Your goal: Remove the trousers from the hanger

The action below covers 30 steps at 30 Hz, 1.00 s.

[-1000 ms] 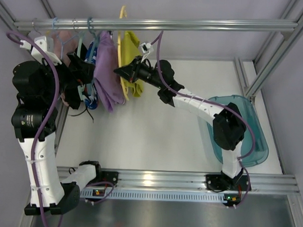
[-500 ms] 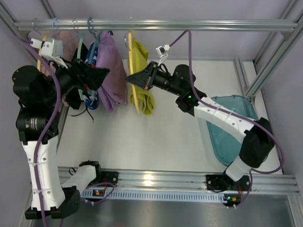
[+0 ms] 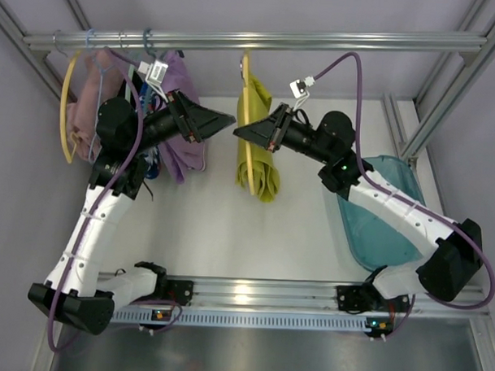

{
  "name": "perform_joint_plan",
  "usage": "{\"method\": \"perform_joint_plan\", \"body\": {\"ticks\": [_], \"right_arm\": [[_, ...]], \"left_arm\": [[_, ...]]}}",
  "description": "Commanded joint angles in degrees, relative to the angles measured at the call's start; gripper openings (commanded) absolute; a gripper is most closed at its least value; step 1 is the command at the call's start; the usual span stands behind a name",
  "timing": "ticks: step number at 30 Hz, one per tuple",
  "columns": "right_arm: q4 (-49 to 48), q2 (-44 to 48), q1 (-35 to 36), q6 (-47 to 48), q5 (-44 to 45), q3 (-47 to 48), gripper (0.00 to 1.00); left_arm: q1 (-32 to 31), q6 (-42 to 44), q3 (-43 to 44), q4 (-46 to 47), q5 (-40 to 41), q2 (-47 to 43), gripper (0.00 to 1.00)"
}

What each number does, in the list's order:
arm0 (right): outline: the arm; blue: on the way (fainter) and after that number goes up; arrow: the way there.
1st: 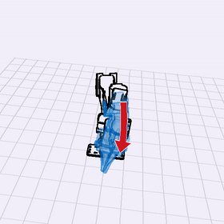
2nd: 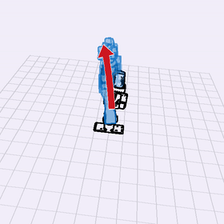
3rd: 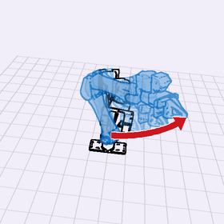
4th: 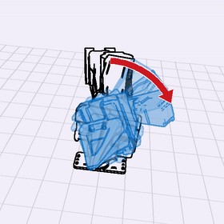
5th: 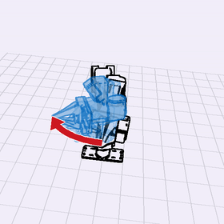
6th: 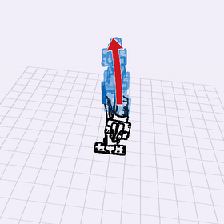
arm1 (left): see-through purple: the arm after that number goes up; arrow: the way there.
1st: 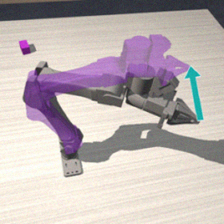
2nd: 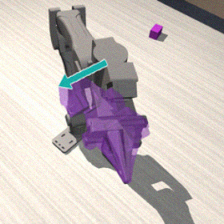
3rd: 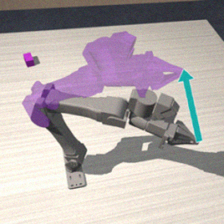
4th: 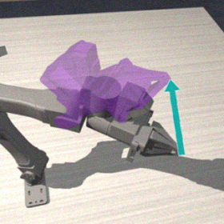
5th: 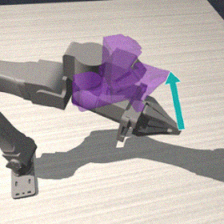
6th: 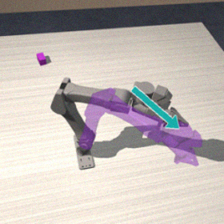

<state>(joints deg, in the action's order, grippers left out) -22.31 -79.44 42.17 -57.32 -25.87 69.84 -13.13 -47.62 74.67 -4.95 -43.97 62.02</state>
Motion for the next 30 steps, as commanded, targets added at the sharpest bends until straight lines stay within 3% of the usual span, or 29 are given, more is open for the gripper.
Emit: {"method": "perform_joint_plan", "body": {"ticks": [1,10,17,22,29,30], "right_arm": [[-10.9,7.1,-0.2,2.5,-2.1,3.0,0.0],[-8.0,11.1,-0.2,4.2,-1.8,1.7,0.0],[-6.2,11.6,0.2,3.8,-2.3,0.0,0.0],[-7.3,11.3,0.2,3.2,-2.5,-1.4,0.0],[-7.3,11.9,0.1,4.1,-2.7,-2.9,0.0],[-7.4,12.1,0.1,4.7,-2.8,-3.1,0.0]], "left_arm": [[-3.2,-4.4,0.7,13.7,-0.3,1.2,0.84],[-8.9,-6.1,-1.9,19.2,4.6,5.0,0.74],[-10.5,-13.1,-3.9,29.2,4.3,7.6,0.66],[-15.0,-12.6,-5.0,33.2,4.0,8.4,0.63],[-15.7,-16.0,-6.5,34.5,6.4,9.0,0.39],[-15.7,-16.4,-6.3,34.5,6.5,9.2,0.25]]}}
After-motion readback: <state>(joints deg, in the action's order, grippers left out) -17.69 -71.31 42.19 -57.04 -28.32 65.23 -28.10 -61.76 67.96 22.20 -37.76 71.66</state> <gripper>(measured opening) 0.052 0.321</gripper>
